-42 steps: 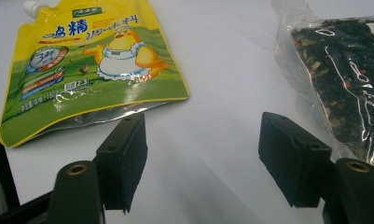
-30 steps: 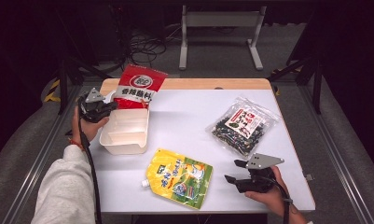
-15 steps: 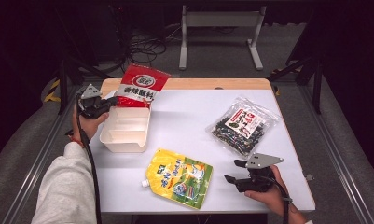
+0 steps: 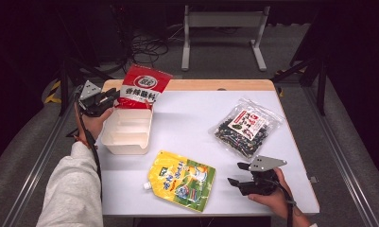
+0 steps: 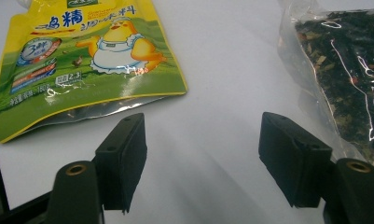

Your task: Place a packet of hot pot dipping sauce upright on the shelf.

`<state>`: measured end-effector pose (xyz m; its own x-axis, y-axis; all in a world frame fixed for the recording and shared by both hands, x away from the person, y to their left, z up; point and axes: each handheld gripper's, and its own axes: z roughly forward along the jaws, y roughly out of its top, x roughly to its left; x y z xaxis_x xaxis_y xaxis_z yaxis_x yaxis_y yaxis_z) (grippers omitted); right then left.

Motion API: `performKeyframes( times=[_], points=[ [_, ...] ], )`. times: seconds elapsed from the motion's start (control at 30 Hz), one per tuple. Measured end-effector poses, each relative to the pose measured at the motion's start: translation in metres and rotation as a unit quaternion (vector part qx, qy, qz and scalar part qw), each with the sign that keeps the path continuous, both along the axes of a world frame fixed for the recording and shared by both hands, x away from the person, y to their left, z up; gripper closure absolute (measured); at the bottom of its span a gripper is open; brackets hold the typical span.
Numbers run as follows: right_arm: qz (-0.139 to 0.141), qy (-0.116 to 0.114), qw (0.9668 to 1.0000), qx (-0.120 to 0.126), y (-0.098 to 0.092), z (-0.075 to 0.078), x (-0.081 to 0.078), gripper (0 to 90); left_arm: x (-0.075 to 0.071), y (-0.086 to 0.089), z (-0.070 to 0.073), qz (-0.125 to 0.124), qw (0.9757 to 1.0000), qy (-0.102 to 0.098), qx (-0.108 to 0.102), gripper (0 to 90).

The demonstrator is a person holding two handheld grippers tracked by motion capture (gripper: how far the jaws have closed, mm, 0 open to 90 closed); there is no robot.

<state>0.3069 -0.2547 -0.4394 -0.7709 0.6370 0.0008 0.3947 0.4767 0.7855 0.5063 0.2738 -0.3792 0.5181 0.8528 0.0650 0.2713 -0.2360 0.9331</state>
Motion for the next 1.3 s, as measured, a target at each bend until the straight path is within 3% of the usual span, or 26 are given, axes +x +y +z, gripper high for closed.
performKeyframes(
  times=[0.1, 0.13, 0.2, 0.3, 0.4, 0.53, 0.6, 0.73, 0.8, 0.93, 1.03, 1.17, 1.23, 1.3],
  points=[
    [0.001, 0.0, 1.0, -0.003, 0.001, 0.0, 0.0, 31.9, 0.008, 0.004, -0.007, 0.005, 0.9996, 0.027, -0.004, 66.1],
    [0.001, 0.0, 1.0, -0.005, 0.002, 0.0, 0.0, 31.7, 0.012, 0.004, -0.009, -0.009, 0.999, 0.044, -0.01, 62.2],
    [0.005, 0.0, 1.0, -0.007, 0.003, -0.001, 0.0, 31.6, 0.017, 0.0, -0.013, -0.022, 0.9983, 0.051, 0.015, 61.0],
    [0.005, 0.003, 1.0, -0.007, 0.003, -0.002, 0.001, 31.5, 0.024, -0.005, -0.012, -0.031, 0.9974, 0.06, 0.027, 59.4],
    [0.004, 0.006, 0.9999, -0.009, 0.002, -0.003, 0.001, 31.5, 0.028, -0.01, -0.01, -0.042, 0.9966, 0.059, 0.04, 70.2],
    [0.006, 0.007, 0.9999, -0.01, 0.002, -0.003, 0.001, 31.4, 0.032, -0.011, -0.01, -0.041, 0.9949, 0.074, 0.055, 85.3],
    [0.006, 0.008, 0.9999, -0.009, 0.002, -0.003, 0.001, 31.4, 0.032, -0.012, -0.012, -0.047, 0.9925, 0.082, 0.077, 89.3],
    [0.009, 0.009, 0.9999, -0.01, 0.003, -0.003, 0.001, 31.3, 0.03, -0.016, -0.015, -0.04, 0.9903, 0.085, 0.101, 89.7],
    [0.009, 0.009, 0.9999, -0.01, 0.003, -0.003, 0.001, 31.3, 0.031, -0.018, -0.019, -0.038, 0.9879, 0.089, 0.121, 89.7],
    [0.01, 0.01, 0.9998, -0.012, 0.004, -0.003, 0.001, 31.1, 0.033, -0.019, -0.023, -0.039, 0.9858, 0.095, 0.133, 89.9],
    [0.009, 0.011, 0.9998, -0.011, 0.003, -0.003, 0.001, 31.1, 0.032, -0.025, -0.024, -0.04, 0.98, 0.095, 0.17, 89.9],
    [0.007, 0.011, 0.9999, -0.009, 0.002, -0.003, 0.001, 31.0, 0.036, -0.023, -0.026, -0.046, 0.9795, 0.112, 0.161, 89.9],
    [0.008, 0.011, 0.9999, -0.009, 0.002, -0.003, 0.001, 30.7, 0.037, -0.029, -0.026, -0.047, 0.9728, 0.117, 0.194, 89.8],
    [0.007, 0.011, 0.9999, -0.008, 0.002, -0.002, 0.001, 30.4, 0.038, -0.032, -0.025, -0.05, 0.9695, 0.122, 0.207, 89.8]
  ],
)
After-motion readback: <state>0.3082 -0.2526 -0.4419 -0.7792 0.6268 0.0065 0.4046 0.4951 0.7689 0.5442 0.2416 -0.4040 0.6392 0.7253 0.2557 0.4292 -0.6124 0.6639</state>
